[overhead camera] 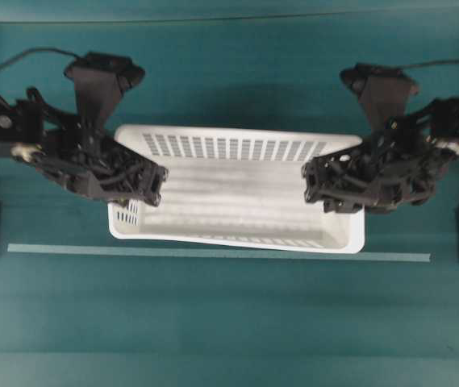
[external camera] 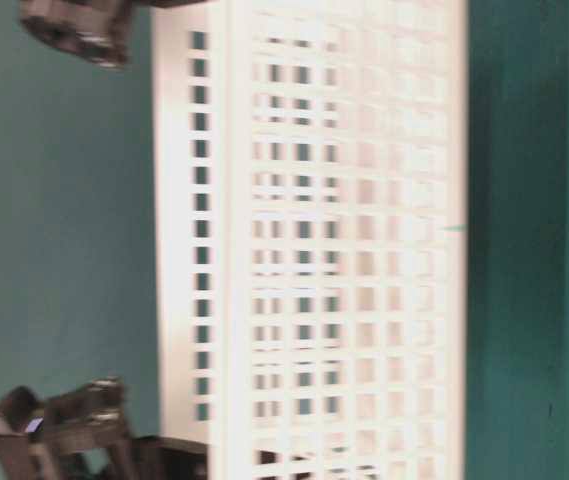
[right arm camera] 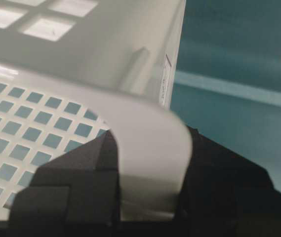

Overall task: Lift the white basket with both hands.
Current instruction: 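Lower the basket back onto the table with both grippers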

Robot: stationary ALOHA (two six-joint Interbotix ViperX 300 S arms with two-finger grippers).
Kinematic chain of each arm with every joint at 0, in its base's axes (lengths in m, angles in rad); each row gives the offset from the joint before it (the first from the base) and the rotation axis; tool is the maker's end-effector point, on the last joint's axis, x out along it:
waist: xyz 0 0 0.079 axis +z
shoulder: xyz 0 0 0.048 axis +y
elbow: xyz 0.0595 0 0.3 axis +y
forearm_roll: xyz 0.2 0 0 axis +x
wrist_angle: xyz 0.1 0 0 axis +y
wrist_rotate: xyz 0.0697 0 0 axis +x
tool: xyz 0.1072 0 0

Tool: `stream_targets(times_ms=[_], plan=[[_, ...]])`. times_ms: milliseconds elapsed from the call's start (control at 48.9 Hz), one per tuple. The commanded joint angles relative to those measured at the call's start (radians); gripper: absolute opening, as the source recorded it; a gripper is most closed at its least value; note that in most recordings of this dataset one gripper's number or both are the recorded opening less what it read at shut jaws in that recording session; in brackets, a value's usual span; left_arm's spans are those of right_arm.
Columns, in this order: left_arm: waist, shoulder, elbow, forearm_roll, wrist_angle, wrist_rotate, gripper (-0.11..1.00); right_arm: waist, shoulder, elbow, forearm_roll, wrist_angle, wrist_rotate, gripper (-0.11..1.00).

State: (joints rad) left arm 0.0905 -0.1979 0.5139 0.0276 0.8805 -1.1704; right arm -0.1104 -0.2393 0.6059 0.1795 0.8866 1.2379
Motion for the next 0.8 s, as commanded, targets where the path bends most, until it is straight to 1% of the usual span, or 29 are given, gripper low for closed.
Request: stream_targets(times_ms=[0, 102, 286, 531, 776], plan=[[-0.003, 0.015, 0.008, 0.005, -0.034, 0.006, 0.07, 0.026, 0.035, 0.023, 0.003, -0.034, -0.063, 0.19], [-0.009, 0.029, 0.035, 0.005, -0.055, 0.006, 0.07, 0.025, 0.055, 0.049, 0.005, -0.057, -0.081, 0.19], [-0.023, 0.052, 0.086, 0.005, -0.117, 0.005, 0.07, 0.021, 0.106, 0.06, 0.003, -0.146, -0.094, 0.2], [-0.021, 0.1, 0.107, 0.005, -0.181, 0.005, 0.07, 0.02, 0.147, 0.06, 0.005, -0.156, -0.094, 0.2], [-0.028, 0.118, 0.117, 0.003, -0.195, 0.003, 0.07, 0.02, 0.166, 0.061, 0.005, -0.161, -0.095, 0.19]])
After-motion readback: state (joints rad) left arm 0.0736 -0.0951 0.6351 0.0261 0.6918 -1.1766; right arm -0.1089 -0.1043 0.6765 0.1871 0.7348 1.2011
